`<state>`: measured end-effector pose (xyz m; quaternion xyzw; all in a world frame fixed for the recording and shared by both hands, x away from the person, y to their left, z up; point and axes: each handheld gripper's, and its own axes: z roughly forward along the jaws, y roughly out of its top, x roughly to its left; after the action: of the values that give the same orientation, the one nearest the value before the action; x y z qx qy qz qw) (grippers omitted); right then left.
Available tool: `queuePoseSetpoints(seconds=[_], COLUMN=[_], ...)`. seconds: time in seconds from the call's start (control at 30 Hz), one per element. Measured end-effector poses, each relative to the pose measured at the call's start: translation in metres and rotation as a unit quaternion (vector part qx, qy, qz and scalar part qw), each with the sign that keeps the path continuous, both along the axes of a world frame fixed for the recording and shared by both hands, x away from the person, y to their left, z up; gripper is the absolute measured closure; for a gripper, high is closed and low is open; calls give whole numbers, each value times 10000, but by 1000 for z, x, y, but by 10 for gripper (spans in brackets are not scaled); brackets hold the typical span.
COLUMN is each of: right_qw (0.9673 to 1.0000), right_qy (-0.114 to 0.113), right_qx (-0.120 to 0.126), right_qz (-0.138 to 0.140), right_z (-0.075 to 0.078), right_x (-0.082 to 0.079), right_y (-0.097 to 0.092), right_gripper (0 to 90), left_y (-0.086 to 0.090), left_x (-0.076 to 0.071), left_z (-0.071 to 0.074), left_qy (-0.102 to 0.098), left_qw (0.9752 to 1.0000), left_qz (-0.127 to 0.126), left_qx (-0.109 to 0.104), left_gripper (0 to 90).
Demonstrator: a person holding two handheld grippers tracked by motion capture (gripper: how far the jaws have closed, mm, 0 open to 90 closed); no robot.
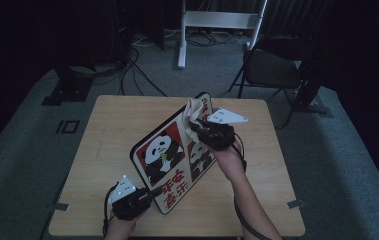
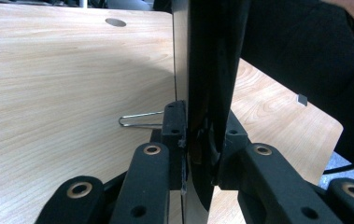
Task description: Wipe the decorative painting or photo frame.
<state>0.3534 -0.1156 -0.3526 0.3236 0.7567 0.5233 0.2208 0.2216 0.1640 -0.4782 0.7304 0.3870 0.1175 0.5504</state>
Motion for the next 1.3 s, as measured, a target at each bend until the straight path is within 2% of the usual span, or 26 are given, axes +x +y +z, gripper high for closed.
queuePoseSetpoints(seconds=[0.27, 0.67, 0.97, 1.3], right_qw=[9998, 9989, 9971, 9948], right_qy=[157, 397, 696, 929], right_qx=[-81, -226, -297, -394], right_qz=[-12, -37, -99, -125], right_z=[-19, -47, -77, -102], right_x=[-1, -6, -9, -11], right_y=[-5, -13, -21, -29], right_gripper=[771, 770, 770, 770], left_y=[0, 0, -1, 0], left_x=[0, 0, 0, 0], left_z=[0, 0, 0, 0], left_qy=[-30, -12, -34, -14], left_qw=[10000, 10000, 10000, 10000], left_qz=[5, 4, 7, -3], left_qx=[55, 7, 35, -4], left_gripper=[788, 788, 787, 786])
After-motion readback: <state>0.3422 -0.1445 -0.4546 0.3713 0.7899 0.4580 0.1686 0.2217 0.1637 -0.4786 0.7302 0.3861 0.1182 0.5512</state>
